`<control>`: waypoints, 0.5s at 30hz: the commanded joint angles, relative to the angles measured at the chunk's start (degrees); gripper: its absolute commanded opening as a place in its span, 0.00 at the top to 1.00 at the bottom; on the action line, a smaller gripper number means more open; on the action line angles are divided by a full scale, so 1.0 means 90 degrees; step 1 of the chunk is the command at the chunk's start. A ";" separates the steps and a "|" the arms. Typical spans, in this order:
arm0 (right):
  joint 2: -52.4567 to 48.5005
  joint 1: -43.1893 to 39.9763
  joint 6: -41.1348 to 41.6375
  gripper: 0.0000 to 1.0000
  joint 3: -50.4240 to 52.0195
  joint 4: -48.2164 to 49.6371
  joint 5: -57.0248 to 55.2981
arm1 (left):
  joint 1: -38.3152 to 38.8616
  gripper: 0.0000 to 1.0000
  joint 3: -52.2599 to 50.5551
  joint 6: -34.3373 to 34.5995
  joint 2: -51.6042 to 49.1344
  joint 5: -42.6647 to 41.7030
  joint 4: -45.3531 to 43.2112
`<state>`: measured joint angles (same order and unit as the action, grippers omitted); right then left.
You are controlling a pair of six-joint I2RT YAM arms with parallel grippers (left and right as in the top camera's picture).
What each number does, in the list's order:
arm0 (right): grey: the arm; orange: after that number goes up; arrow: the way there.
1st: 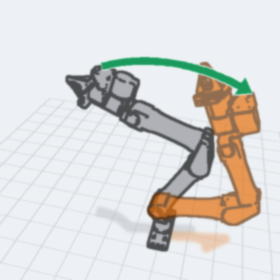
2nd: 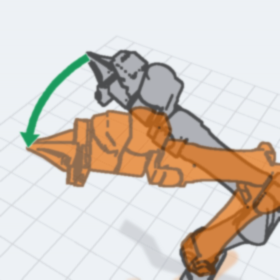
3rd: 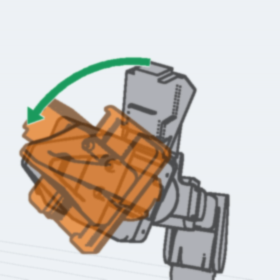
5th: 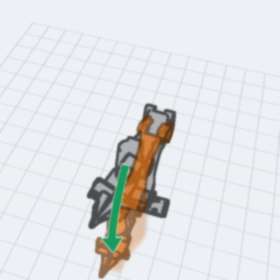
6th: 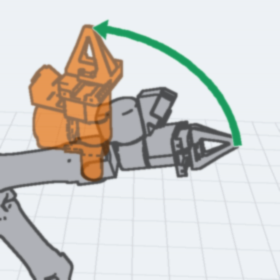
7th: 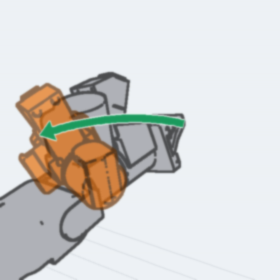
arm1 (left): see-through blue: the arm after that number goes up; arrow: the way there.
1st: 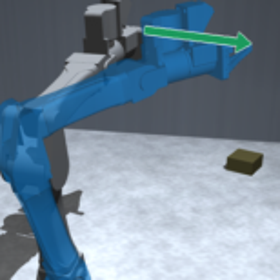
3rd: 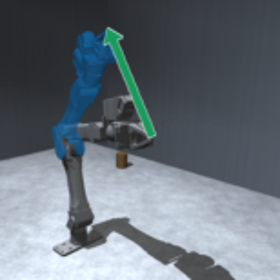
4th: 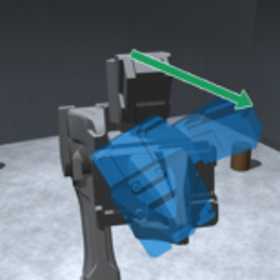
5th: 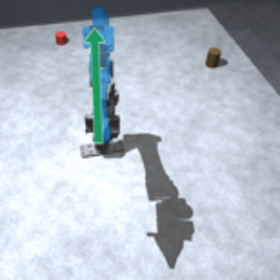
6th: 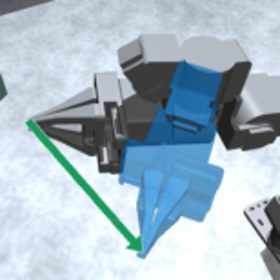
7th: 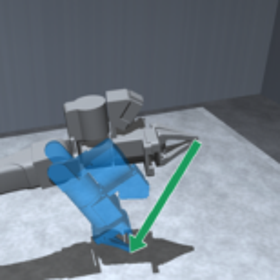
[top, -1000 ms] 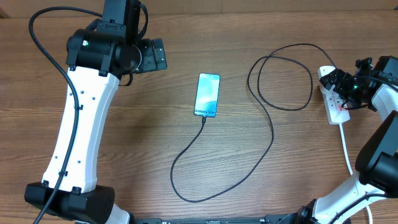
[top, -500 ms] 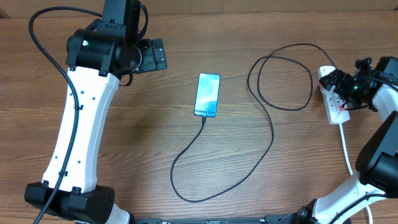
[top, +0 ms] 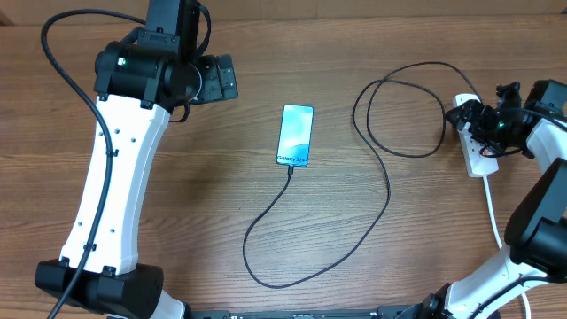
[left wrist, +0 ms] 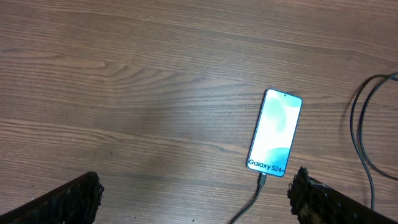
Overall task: Plug charger to phone and switch on socket
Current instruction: 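Press the orange rocker switch down with the right gripper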
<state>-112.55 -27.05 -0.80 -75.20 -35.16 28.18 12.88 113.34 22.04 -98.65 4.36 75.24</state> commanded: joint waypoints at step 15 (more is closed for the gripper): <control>-0.0063 -0.0233 0.0260 0.07 0.0104 0.0197 -0.0408 | -0.0036 0.00 0.0019 -0.0119 -0.0049 0.0058 -0.0012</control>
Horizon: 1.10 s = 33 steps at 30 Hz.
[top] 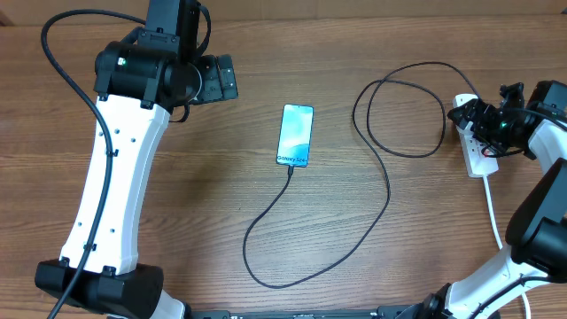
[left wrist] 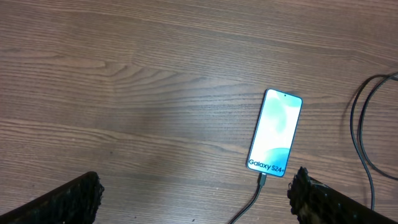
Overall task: Plug charger to phone and switch on socket
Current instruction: 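Press the orange rocker switch down with the right gripper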
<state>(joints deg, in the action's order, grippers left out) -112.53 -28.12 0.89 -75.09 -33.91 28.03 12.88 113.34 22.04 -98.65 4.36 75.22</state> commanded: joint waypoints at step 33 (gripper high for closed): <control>-0.0214 -0.0119 -0.0034 0.04 0.0253 0.0673 -0.0078 | -0.0036 0.00 0.0019 -0.0119 -0.0049 0.0061 -0.0010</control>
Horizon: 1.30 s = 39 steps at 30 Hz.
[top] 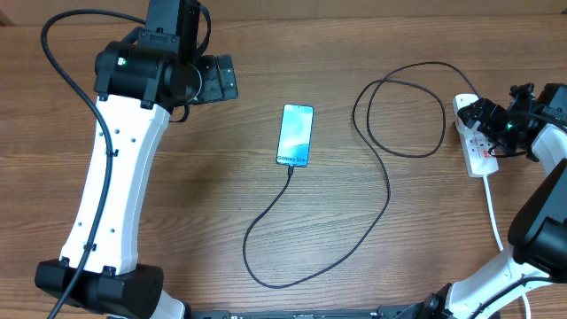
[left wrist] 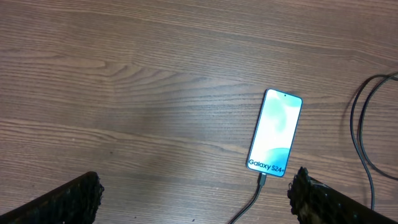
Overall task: Plug charger to phone and switch on socket
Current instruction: 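Press the orange rocker switch down with the right gripper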
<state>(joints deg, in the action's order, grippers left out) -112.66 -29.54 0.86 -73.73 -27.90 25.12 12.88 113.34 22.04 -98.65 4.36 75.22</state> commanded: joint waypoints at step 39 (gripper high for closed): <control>-0.0250 0.0323 -0.0034 0.04 0.0117 -0.0442 0.0583 | -0.0036 0.00 0.0019 -0.0119 -0.0049 0.0058 -0.0010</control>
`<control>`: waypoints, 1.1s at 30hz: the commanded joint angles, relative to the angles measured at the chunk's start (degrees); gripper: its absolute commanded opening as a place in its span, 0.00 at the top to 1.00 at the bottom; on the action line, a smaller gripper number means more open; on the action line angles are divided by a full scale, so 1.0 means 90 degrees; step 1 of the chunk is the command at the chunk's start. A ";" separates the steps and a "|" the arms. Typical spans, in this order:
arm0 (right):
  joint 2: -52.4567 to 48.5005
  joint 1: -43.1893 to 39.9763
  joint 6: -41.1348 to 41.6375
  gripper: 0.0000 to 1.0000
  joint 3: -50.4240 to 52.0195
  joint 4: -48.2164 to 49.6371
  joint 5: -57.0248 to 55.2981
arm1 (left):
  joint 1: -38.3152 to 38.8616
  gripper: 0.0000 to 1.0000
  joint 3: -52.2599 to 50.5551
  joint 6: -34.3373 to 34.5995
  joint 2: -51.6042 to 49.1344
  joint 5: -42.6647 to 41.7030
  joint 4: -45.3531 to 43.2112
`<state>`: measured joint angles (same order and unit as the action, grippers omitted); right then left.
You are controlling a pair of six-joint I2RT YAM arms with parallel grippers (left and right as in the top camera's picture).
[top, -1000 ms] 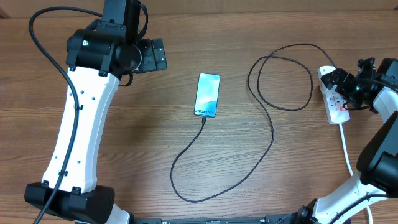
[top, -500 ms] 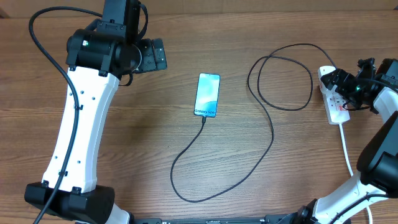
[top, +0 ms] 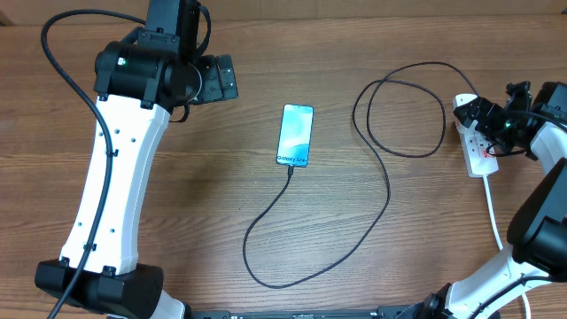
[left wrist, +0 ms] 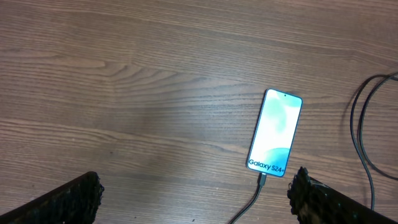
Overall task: Plug charger to phone and switch on socket
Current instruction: 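Press the orange rocker switch down with the right gripper, then lift the right gripper up off the power strip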
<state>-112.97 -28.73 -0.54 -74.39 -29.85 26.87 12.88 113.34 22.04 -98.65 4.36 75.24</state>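
Note:
The phone [top: 296,135] lies face up mid-table, its screen lit, also seen in the left wrist view [left wrist: 275,131]. The black charger cable [top: 292,173] is plugged into its near end [left wrist: 262,182] and loops across to the right. A white socket strip [top: 481,152] lies at the right edge with a small red mark on it. My right gripper [top: 483,120] sits over the strip's far end; its jaws are too small to read. My left gripper [left wrist: 194,199] hangs open high above the table, with one of its fingers [left wrist: 71,199] at the lower left.
A wide loop of black cable [top: 399,106] lies between the phone and the strip. A white lead [top: 493,208] runs from the strip toward the near edge. The wooden table [top: 204,195] carries nothing else.
My right gripper has shifted very slightly over the far end of the strip. The phone, the cable and my left arm are where they were.
My right gripper lay low on the socket strip, covering its middle, at the two oldest moments. Then it stood further right and back, and a red mark showed on the strip. It stays there now. The phone kept its cable plugged in throughout, and my left gripper stayed open.

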 commanded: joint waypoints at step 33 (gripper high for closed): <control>0.4864 0.0187 0.1603 0.00 0.0170 -0.2280 -0.1576 | -0.0036 0.00 0.0019 -0.0119 -0.0049 0.0058 -0.0010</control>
<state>-75.90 -27.35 9.76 -72.42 -49.21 14.98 12.88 113.34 22.04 -98.65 4.36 75.22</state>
